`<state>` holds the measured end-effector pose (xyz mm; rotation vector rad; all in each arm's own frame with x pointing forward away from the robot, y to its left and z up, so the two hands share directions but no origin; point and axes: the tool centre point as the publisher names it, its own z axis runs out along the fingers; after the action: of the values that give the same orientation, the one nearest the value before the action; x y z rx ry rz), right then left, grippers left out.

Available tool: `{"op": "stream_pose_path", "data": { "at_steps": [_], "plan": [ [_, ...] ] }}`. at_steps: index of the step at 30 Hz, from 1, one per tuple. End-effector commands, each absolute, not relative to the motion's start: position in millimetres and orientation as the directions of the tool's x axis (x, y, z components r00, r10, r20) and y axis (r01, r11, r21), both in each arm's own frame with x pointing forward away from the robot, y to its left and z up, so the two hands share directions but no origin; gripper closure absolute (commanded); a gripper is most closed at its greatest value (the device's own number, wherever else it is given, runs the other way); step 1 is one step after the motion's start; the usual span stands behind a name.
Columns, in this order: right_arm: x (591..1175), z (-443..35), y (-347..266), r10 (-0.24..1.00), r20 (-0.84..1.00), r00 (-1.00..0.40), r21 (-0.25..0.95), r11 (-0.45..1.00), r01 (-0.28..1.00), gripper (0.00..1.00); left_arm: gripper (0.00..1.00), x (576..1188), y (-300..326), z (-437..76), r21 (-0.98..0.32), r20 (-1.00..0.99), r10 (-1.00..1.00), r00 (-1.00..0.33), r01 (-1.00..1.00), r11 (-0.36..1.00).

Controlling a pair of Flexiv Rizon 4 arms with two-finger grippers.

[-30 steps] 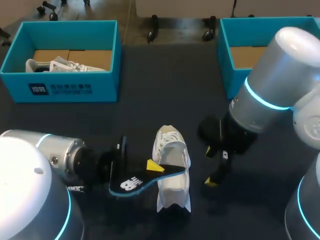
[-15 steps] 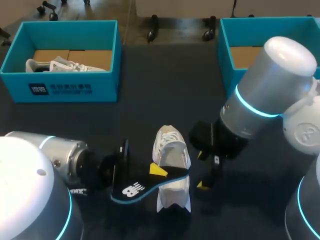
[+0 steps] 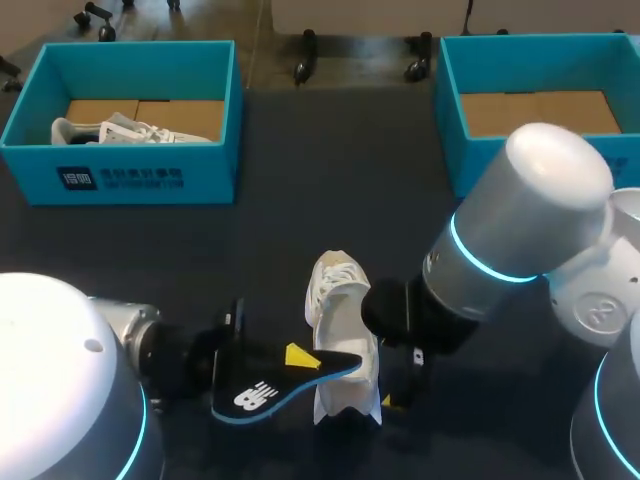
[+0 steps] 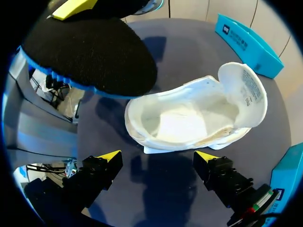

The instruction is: Take the shoe out of the shoebox, open the shoe tongue, remove and reinsert the insole, then place the shoe into the shoebox

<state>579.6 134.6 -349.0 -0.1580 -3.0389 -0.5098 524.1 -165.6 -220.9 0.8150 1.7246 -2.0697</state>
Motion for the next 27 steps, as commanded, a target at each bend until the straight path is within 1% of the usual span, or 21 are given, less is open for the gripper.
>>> {"op": "stream_pose_path", "data": {
  "at_steps": [1, 15, 27],
  "plan": [
    [580, -359, 139, 0.102, 0.064, -0.993, 0.302, 0.946, 0.117, 0.00, 1.00, 526, -161, -228, -0.789, -0.603, 0.100, -0.792, 0.572, -0.224],
    [580, -359, 139, 0.102, 0.064, -0.993, 0.302, 0.946, 0.117, 0.00, 1.00, 529, -160, -231, -0.795, -0.597, 0.106, -0.795, 0.569, -0.211],
    [580, -359, 139, 0.102, 0.064, -0.993, 0.302, 0.946, 0.117, 0.00, 1.00, 550, -182, -244, -0.803, -0.589, 0.103, -0.801, 0.566, -0.190]
  ]
}}
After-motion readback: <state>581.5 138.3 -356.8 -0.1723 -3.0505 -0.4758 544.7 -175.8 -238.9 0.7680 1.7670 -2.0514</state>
